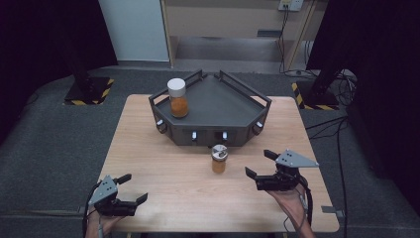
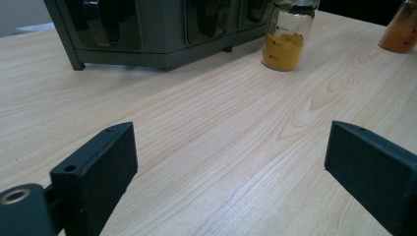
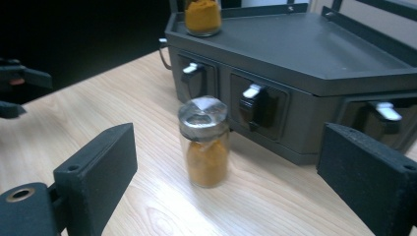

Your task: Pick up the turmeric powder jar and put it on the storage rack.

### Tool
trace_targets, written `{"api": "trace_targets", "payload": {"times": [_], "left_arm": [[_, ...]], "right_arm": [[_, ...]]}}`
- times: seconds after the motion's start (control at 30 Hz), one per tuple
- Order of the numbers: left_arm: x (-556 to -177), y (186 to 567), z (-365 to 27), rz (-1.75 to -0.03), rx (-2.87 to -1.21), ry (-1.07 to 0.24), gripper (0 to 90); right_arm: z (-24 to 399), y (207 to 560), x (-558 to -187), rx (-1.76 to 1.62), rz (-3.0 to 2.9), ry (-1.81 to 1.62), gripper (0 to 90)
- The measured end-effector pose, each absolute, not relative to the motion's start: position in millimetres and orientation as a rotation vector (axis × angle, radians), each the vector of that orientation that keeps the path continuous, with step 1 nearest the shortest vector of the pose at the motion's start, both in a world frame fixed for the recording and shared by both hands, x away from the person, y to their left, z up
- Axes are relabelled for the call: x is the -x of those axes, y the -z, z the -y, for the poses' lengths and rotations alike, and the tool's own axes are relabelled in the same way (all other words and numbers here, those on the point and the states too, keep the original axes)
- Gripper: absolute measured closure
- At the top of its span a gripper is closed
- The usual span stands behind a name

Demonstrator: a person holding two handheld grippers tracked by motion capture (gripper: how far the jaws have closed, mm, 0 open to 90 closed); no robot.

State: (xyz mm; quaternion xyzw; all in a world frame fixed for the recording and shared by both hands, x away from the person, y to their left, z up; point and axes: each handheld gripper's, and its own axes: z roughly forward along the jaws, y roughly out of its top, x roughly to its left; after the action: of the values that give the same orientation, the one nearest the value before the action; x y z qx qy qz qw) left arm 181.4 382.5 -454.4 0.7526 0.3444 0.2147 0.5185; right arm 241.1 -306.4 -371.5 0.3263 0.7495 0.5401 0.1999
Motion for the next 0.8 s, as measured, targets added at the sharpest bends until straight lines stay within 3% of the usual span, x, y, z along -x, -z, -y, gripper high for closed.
{"api": "trace_targets", "payload": {"times": [0.8], "left_arm": [[-184, 455, -382, -0.808, -1.808, -0.498, 5.1]], "right_arm": [[271, 376, -277, -0.875, -2.176, -1.486, 8.6]]}}
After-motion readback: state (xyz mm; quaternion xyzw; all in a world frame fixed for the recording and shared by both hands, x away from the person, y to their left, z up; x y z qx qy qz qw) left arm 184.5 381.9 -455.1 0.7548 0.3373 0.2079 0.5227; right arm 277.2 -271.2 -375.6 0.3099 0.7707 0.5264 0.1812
